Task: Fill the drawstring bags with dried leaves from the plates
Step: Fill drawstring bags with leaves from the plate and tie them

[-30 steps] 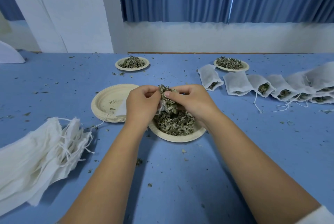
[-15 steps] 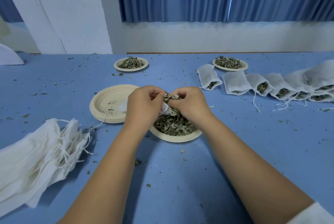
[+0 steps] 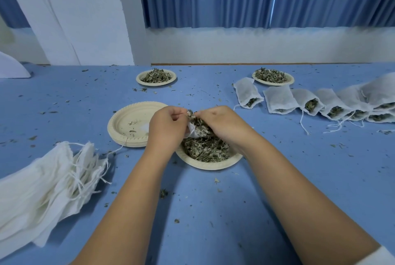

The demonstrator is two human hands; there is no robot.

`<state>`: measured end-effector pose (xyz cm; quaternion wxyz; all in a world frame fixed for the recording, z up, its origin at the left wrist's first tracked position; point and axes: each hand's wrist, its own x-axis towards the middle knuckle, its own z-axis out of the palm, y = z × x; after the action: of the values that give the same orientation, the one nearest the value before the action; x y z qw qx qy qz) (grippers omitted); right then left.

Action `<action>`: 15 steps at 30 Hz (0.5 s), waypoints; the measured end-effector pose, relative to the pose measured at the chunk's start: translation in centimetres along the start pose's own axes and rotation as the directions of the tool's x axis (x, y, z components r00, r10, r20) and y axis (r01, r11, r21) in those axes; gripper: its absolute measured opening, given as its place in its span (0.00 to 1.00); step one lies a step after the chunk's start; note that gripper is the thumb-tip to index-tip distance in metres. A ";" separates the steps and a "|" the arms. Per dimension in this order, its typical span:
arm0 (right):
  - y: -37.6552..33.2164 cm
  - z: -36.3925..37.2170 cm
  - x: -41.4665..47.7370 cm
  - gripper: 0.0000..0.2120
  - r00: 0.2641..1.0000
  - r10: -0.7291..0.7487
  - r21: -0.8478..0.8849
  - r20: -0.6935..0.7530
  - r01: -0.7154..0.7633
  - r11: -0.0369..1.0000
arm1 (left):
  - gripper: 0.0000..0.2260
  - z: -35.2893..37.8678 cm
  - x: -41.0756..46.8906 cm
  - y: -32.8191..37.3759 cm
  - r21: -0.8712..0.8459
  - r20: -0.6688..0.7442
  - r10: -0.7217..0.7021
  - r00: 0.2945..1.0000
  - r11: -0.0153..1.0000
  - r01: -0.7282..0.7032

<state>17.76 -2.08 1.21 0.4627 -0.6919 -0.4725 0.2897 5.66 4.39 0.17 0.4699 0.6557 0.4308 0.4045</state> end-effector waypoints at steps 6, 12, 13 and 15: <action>1.0 -0.2 0.3 0.12 0.993 0.007 0.222 -0.115 0.019 0.975 | 0.07 -0.4 -0.4 0.5 -0.094 0.044 0.052 0.998 0.994 -0.048; 0.9 -0.4 0.4 0.13 0.992 0.123 0.294 -0.021 -0.112 0.949 | 0.06 -0.5 -0.8 1.0 -0.118 0.089 0.060 0.994 0.992 -0.049; 0.9 -0.3 0.4 0.10 0.991 0.104 0.246 -0.089 -0.080 0.966 | 0.07 -0.4 -0.9 1.1 -0.080 0.064 0.093 0.994 0.993 -0.088; 0.9 -0.1 0.4 0.08 0.973 0.053 0.090 -0.226 -0.033 0.995 | 0.07 -0.1 -1.2 1.3 0.064 0.060 0.213 0.975 0.974 -0.216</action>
<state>18.33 -1.85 0.41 0.5368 -0.7101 -0.3883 0.2384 5.43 3.03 1.29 0.4116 0.7248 0.3588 0.4201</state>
